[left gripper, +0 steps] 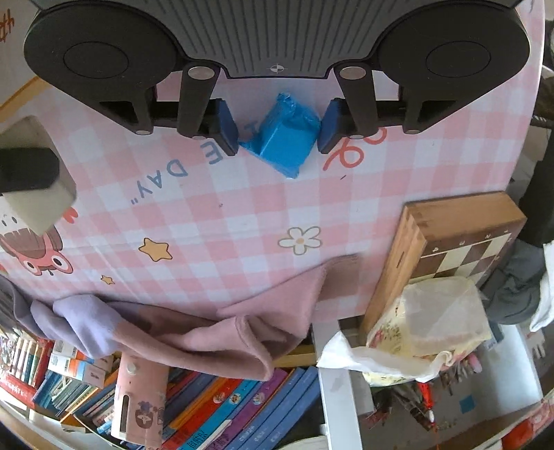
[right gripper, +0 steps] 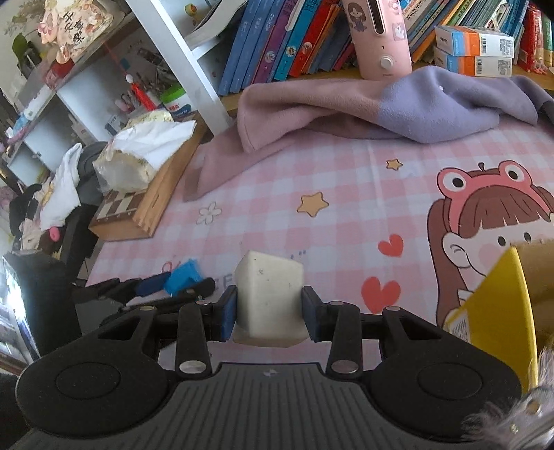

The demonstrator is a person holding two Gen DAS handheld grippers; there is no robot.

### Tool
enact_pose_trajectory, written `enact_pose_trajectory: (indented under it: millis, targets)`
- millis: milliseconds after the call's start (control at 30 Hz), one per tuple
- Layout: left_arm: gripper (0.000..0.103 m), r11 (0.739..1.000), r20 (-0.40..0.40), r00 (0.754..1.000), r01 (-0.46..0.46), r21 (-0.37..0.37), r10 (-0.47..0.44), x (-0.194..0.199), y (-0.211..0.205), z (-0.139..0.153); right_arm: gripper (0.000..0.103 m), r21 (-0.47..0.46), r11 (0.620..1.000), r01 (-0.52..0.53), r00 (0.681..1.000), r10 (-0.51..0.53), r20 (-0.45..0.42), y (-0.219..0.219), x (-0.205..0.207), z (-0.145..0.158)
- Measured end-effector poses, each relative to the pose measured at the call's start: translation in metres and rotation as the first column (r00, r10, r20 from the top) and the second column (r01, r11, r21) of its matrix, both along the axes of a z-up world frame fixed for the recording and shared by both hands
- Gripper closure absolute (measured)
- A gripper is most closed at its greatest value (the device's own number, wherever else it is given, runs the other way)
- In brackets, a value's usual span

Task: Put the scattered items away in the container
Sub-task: 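Grasp the cream sponge with the right tool while the left tool grasps the blue block, then lift the sponge and blue block and carry them over the yellow box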

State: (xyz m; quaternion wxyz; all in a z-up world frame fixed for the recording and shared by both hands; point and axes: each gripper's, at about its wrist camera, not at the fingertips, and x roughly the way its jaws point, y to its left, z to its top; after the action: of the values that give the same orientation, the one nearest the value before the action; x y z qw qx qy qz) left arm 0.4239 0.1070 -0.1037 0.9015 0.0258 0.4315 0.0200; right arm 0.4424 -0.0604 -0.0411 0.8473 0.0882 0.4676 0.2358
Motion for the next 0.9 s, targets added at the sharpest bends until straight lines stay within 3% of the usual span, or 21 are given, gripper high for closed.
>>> enact_pose_trajectory:
  millis: [333,600,900]
  targets:
    - [0.069,0.997,0.078,0.997,0.031,-0.071,-0.026,-0.055,-0.006,0.043,0.068,-0.002,0.999,-0.034,0.999,0.034,0.012,-0.014,-0.028,0.008]
    - [0.070,0.979,0.089,0.996,0.000,-0.202,0.019,-0.112,-0.002,0.075,0.069,-0.013,0.995,-0.103,0.994,0.104,0.039,-0.023,-0.066,0.022]
    - [0.071,0.957,0.151,0.987,0.087,-0.277,-0.046,-0.165,-0.021,0.109,0.070,-0.031,0.991,-0.127,0.987,0.129,0.100,-0.046,-0.112,0.046]
